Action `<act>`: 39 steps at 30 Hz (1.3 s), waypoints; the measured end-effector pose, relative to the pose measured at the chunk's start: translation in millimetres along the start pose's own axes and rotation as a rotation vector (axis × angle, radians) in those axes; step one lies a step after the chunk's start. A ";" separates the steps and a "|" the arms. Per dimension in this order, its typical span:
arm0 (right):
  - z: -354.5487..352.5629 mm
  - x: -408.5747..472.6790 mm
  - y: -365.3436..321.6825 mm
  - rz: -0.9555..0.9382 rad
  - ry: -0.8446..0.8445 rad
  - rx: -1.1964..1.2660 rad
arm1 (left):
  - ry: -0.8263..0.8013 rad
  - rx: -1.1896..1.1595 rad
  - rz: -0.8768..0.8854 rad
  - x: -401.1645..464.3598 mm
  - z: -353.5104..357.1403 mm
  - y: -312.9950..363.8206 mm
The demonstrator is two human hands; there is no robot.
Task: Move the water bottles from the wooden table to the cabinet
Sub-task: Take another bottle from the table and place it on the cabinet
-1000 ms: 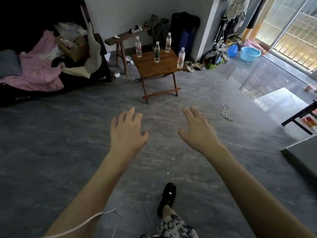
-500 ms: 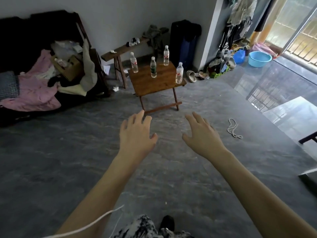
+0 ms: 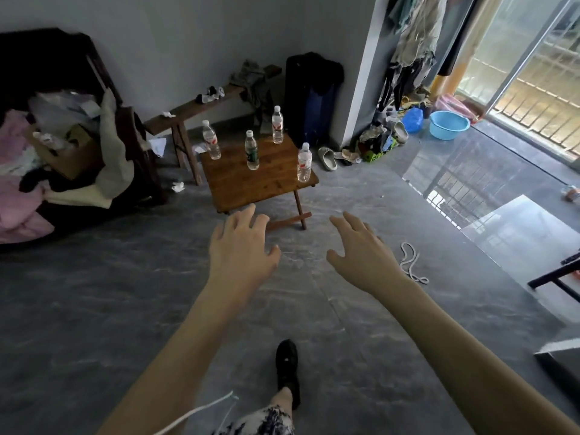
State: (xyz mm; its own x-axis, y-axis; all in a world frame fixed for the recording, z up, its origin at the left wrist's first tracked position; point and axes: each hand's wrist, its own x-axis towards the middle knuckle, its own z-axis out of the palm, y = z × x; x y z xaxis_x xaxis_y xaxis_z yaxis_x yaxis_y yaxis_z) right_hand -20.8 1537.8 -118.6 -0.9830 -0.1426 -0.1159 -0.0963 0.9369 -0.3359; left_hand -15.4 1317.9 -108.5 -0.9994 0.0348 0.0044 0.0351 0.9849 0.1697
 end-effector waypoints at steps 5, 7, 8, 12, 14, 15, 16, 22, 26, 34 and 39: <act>-23.1 90.5 12.7 0.046 0.002 -0.010 | 0.006 -0.050 0.022 104.7 -5.0 7.3; -33.9 122.4 17.9 0.058 0.016 -0.020 | 0.016 -0.052 0.043 139.5 -8.7 10.4; -38.5 136.5 20.0 0.060 0.025 -0.023 | 0.012 -0.054 0.051 155.1 -10.6 11.2; -45.4 184.6 24.5 0.059 0.018 -0.016 | -0.008 -0.065 0.045 200.3 -12.5 7.5; -45.7 209.4 25.7 0.056 0.003 -0.014 | -0.019 -0.056 0.037 218.9 -9.5 2.3; -45.0 221.2 26.4 0.053 -0.001 -0.015 | -0.021 -0.052 0.033 227.9 -6.8 -0.2; -43.7 232.6 27.4 0.047 -0.002 -0.017 | -0.020 -0.050 0.030 237.3 -3.7 -2.1; -39.1 300.5 50.4 0.011 -0.041 -0.007 | -0.028 -0.055 0.016 300.3 14.9 3.1; -46.5 369.5 81.2 -0.022 -0.047 0.011 | -0.031 -0.013 -0.018 362.8 29.0 14.8; -68.6 520.4 170.9 -0.008 -0.133 0.039 | -0.123 -0.040 -0.055 529.5 61.1 81.6; -59.2 595.6 209.3 -0.022 -0.189 0.019 | -0.161 -0.032 -0.069 597.8 91.9 99.3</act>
State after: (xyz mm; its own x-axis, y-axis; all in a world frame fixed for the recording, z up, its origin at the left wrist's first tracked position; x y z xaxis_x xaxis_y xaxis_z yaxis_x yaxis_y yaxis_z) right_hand -635.7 1667.8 -202.6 -0.9336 -0.2216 -0.2814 -0.1124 0.9272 -0.3573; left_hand -609.3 1452.2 -179.6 -0.9862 -0.0030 -0.1656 -0.0357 0.9801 0.1951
